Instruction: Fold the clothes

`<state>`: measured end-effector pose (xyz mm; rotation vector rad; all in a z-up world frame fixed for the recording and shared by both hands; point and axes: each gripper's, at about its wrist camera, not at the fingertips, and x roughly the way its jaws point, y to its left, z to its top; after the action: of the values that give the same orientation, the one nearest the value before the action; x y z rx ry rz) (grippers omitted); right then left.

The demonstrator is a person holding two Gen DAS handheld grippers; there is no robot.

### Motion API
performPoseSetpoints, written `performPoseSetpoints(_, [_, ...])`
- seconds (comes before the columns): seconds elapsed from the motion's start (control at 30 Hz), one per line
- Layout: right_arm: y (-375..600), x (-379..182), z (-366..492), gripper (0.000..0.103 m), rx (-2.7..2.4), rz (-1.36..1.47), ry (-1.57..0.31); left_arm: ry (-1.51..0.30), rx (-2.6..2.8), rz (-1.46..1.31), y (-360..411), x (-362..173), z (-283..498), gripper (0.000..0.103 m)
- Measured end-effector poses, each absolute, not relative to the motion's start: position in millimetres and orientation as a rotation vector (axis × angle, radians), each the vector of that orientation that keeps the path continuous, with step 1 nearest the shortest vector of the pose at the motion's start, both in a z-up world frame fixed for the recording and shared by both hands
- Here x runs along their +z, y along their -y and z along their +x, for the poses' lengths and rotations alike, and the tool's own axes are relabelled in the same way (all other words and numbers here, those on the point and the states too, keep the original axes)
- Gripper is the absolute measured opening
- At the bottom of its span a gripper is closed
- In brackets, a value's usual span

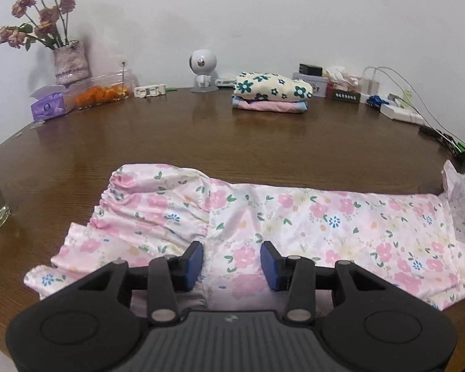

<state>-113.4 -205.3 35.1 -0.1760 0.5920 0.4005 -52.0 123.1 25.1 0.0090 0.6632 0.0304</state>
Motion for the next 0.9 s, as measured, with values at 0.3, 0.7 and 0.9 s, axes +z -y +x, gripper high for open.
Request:
performPoseSetpoints(0.3, [230,3,-111,0.028,0.278,-0.1,-0.643,-0.653,0.066,0.007,-120,25,-50,0.042])
performPoseSetpoints(0.7, [247,65,-40,0.06,0.298,-0.082,-0.538,-0.638,0.054,0.0,-130,22,-45,0.044])
performPoseSetpoints(0.9, [276,55,48,0.06,0.224,-0.038,-0.713,-0.641,0.043,0.009,-139,22,-36,0.048])
